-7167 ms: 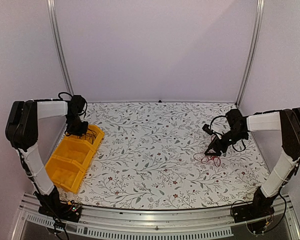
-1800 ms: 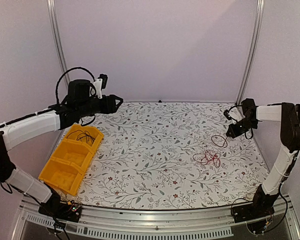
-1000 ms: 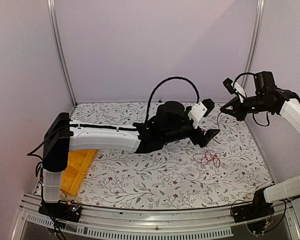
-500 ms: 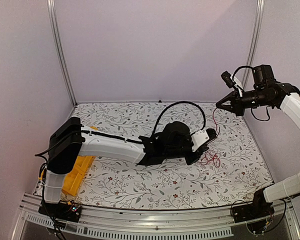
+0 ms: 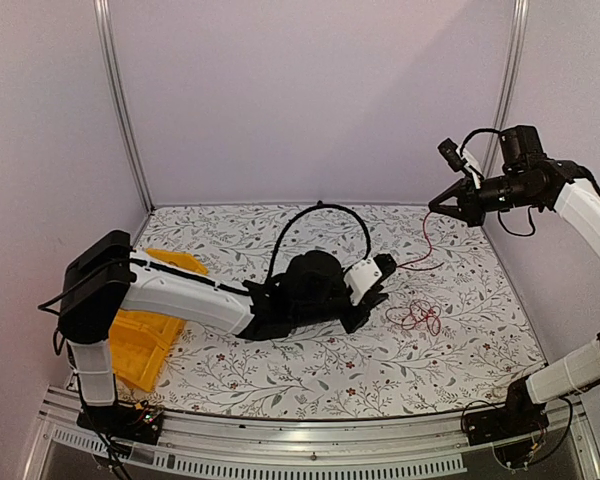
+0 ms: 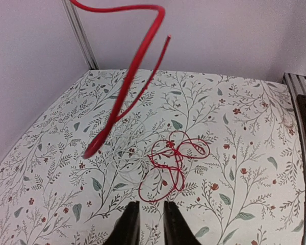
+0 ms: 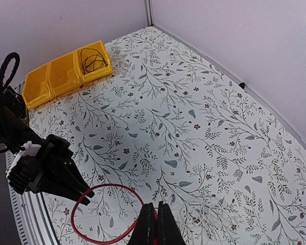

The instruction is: Untangle the cables

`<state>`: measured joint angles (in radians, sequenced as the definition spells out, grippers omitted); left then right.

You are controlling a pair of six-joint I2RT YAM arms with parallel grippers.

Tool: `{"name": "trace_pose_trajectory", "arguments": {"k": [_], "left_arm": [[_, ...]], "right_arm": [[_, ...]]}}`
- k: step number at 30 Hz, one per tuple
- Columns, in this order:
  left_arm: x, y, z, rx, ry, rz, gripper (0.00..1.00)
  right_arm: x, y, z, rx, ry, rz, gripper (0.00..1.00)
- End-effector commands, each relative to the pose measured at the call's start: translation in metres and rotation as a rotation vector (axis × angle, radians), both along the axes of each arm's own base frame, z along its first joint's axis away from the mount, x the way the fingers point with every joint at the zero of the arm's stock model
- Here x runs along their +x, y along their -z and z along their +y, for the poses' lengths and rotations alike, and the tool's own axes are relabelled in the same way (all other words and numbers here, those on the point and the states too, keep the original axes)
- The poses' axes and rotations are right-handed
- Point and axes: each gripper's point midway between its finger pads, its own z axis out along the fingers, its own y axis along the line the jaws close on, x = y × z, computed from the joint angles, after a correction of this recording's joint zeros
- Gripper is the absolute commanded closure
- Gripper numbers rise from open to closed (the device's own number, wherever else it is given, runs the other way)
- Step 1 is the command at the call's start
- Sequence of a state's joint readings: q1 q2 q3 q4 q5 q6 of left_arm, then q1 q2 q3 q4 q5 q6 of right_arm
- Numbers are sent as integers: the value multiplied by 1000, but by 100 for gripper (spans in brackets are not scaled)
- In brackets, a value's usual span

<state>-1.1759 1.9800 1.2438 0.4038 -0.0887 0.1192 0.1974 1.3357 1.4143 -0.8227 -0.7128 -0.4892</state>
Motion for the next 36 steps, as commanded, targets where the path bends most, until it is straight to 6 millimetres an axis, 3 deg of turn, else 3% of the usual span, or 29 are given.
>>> {"name": "trace_pose_trajectory", "arguments": {"k": [1, 3, 5, 9, 14, 19, 26, 30, 32, 34, 36], "left_arm": [[23, -44, 20, -125, -148, -71, 58], [23, -50, 24, -133, -158, -90, 42], [23, -51, 21, -113, -143, -106, 36], [22, -53, 12, -90, -111, -151, 32], [40, -54, -1, -63, -159, -173, 33], [35, -56, -17, -77, -80, -202, 48], [43, -40, -14, -82, -70, -163, 99], [44, -29, -1, -97, -63, -103, 100], [46, -28, 8, -101, -75, -76, 100], [51, -32, 22, -106, -103, -61, 100], [57, -42, 36, -113, -141, -49, 100]], "right_arm": [[-1, 2, 4, 15, -17, 17, 100], [-2, 3, 5, 20, -23, 23, 100], [-3, 3, 5, 22, -25, 28, 100], [-4, 2, 5, 24, -28, 26, 100], [-6, 1, 5, 24, -30, 26, 100], [-7, 0, 5, 27, -33, 25, 100], [4, -18, -1, 33, 6, -13, 100], [27, -62, -34, 105, 109, -111, 100], [36, -75, -47, 129, 166, -152, 100], [40, -76, -50, 138, 191, -185, 100], [37, -64, -47, 153, 179, -170, 96]]}}
